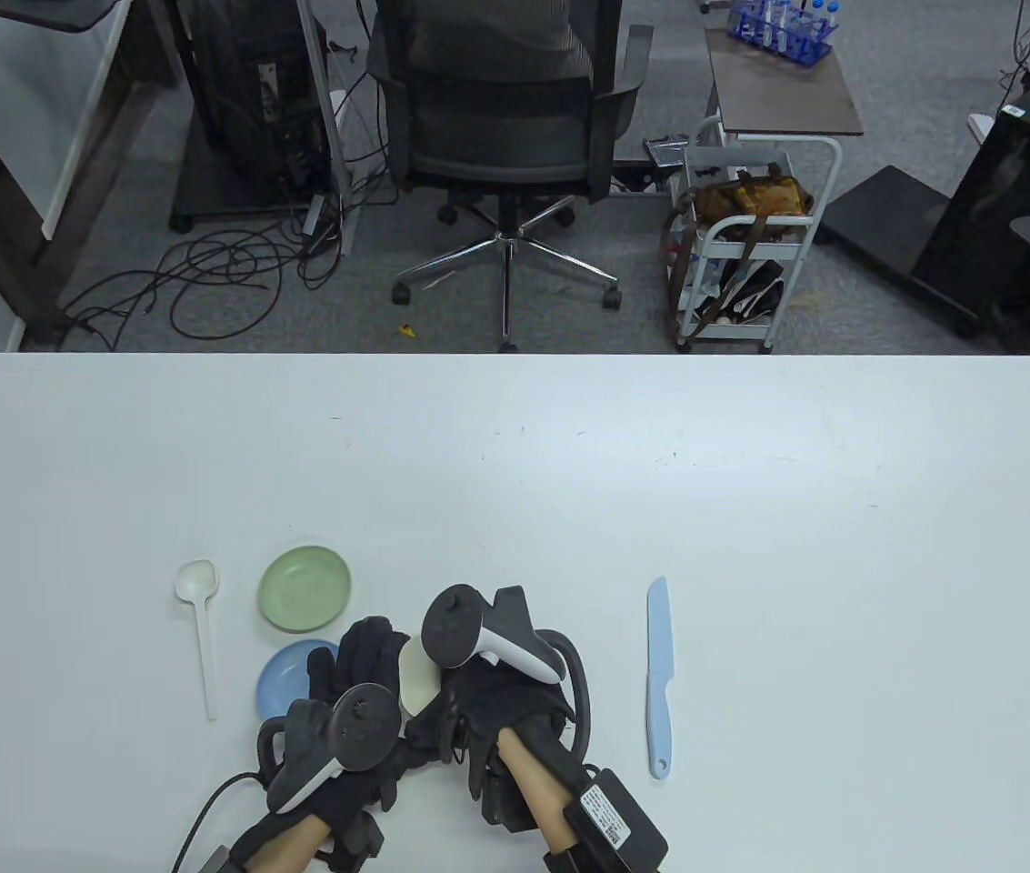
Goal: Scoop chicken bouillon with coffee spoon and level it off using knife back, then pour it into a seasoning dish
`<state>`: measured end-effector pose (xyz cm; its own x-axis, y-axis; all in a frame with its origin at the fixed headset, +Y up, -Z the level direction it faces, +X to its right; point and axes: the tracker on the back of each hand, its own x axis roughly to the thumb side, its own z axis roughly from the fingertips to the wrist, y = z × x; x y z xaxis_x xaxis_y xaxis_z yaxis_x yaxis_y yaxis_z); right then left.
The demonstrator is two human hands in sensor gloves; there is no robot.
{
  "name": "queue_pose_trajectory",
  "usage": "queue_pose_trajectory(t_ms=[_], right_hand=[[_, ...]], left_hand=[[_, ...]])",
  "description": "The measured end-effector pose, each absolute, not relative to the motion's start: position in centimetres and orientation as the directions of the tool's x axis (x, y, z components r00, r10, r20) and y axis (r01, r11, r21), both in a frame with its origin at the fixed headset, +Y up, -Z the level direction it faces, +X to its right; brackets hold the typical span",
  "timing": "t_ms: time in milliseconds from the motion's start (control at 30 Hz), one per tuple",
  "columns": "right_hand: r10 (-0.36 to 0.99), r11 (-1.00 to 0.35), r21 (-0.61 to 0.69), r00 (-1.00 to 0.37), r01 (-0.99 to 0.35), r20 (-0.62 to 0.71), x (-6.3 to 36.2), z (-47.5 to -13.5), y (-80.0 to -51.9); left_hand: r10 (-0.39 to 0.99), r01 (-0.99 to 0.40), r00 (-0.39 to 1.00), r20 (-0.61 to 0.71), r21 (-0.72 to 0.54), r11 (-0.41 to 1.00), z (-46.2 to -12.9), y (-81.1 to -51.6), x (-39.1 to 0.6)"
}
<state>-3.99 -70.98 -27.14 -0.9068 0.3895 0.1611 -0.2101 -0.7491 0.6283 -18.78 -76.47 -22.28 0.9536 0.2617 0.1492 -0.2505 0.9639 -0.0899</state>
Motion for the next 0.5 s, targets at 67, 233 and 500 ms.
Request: queue_pose_trajectory(t_ms=[67,233,500], right_hand=[[0.386,-0.751,0.628,-0.908,-0.206,0.164,-3.99,-27.13,-70.99],[0.382,-0.748,0.633,-0.909,-0.198,0.167,-4.02,-27.12,-70.91],[0.468,-0.702,0.657,-0.873,-0.275,0.135,-3.71,-27.40,-70.45]], left_hand=[[0.263,-0.251,0.953,0.150,-0.095,0.963,-22.29,-76.50,-18.77],[0.262,-0.248,0.954,0.149,-0.104,0.963,-22.24,-76.53,-18.69],[0.275,-0.256,0.952,0.131,-0.142,0.956,-22.33,-76.72,-18.89]])
